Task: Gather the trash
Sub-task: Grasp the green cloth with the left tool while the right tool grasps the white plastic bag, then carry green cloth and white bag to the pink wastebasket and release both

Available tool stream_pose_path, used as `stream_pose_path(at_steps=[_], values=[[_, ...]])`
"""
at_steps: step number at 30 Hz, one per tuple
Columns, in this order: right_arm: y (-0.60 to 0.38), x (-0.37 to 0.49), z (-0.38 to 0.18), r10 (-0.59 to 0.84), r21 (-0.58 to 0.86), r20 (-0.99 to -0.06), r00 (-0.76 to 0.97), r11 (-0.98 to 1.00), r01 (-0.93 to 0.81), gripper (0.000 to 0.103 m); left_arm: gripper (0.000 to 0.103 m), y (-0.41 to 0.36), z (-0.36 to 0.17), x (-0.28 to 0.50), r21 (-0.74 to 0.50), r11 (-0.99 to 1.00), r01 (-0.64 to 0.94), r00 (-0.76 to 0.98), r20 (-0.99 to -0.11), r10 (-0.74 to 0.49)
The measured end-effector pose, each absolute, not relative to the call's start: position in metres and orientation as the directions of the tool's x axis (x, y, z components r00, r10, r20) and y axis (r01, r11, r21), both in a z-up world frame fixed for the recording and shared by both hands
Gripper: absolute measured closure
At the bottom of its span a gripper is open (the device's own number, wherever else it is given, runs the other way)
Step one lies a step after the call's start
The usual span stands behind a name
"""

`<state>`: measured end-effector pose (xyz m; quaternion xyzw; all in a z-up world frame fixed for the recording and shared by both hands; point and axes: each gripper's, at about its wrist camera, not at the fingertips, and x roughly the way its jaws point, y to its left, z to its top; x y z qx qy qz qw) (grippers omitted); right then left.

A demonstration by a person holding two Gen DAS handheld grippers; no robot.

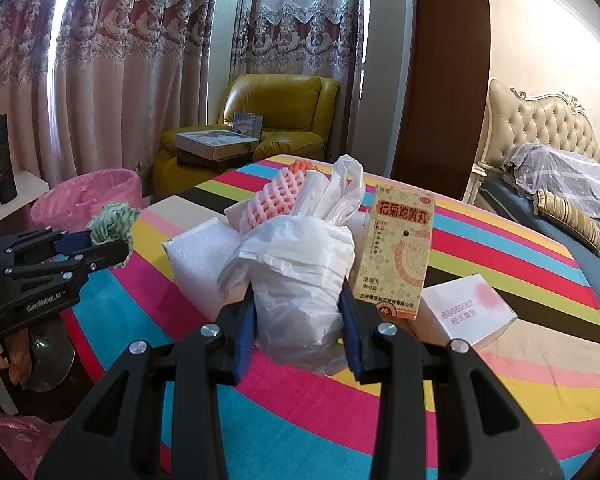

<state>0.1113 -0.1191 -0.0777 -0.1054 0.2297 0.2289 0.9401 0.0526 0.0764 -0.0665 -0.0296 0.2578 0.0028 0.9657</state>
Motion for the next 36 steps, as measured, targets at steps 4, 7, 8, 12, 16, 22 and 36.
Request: stream_pose_path(at_steps=[4, 7, 8, 12, 16, 22, 36], values=[[-0.120, 0.107, -0.073, 0.390, -0.089, -0.465, 0.795, 0.873, -0.480, 0.067, 0.071, 0.075, -0.064, 0.047, -0.052, 0.999, -0.015, 0.875, -0.484, -0.012], [-0.120, 0.103, -0.068, 0.398, -0.090, -0.452, 0.799, 0.870, -0.484, 0.067, 0.071, 0.076, -0.061, 0.043, -0.047, 0.999, -0.016, 0.885, -0.465, -0.008], [-0.120, 0.101, -0.066, 0.399, -0.091, -0.448, 0.800, 0.870, -0.485, 0.067, 0.071, 0.077, -0.060, 0.041, -0.045, 0.999, -0.018, 0.889, -0.459, -0.005], [-0.119, 0.098, -0.063, 0.412, -0.091, -0.444, 0.796, 0.863, -0.497, 0.067, 0.071, 0.081, -0.054, 0.034, -0.037, 0.999, -0.027, 0.901, -0.434, 0.009], [-0.110, 0.097, -0.061, 0.425, -0.097, -0.448, 0.787, 0.852, -0.515, 0.067, 0.071, 0.087, -0.048, 0.026, -0.025, 0.999, -0.044, 0.913, -0.406, 0.030], [-0.090, 0.094, -0.059, 0.457, -0.140, -0.456, 0.764, 0.811, -0.569, 0.067, 0.071, 0.108, -0.038, 0.019, -0.040, 0.995, -0.095, 0.921, -0.384, 0.072], [-0.023, 0.080, -0.048, 0.567, -0.200, -0.465, 0.680, 0.681, -0.705, 0.067, 0.070, 0.164, -0.030, 0.002, -0.027, 0.974, -0.226, 0.906, -0.372, 0.200]])
